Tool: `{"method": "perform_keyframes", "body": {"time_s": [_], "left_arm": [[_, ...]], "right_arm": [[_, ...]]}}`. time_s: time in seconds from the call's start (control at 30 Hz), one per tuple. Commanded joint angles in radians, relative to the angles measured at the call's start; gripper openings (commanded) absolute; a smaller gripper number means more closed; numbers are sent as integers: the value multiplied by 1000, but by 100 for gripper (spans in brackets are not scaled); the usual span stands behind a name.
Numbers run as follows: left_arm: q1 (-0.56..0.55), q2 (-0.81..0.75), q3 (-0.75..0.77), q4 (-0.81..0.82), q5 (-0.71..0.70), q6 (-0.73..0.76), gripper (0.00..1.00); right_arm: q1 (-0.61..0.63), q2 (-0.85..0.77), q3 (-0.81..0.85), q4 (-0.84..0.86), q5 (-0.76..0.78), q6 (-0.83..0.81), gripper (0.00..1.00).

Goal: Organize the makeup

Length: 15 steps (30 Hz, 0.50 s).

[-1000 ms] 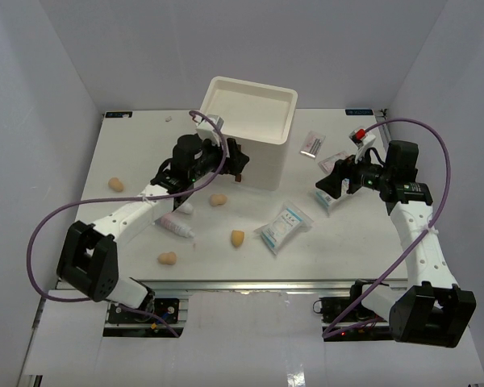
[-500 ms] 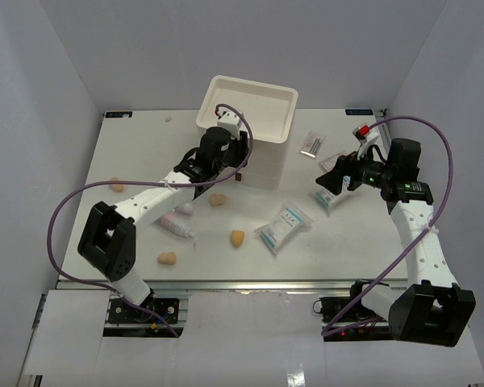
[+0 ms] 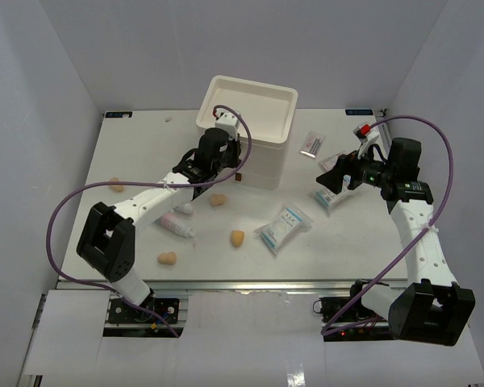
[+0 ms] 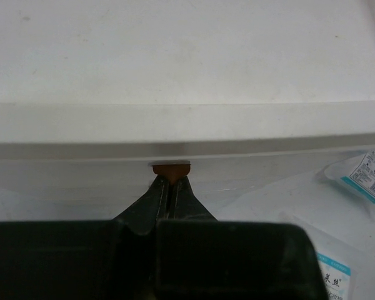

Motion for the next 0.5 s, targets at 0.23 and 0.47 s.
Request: {"method": "perform_keyframes", "body": {"time_s": [0.23,0.47], "left_arm": [[1,-370,-296,31,165,-89,0],[-2,-534,-447,17,215,-156,0]], "right_arm": [[-4,-18,18,-11,-118,-128,90],[-1,-9,12,-59,-198,-257,90]]}}
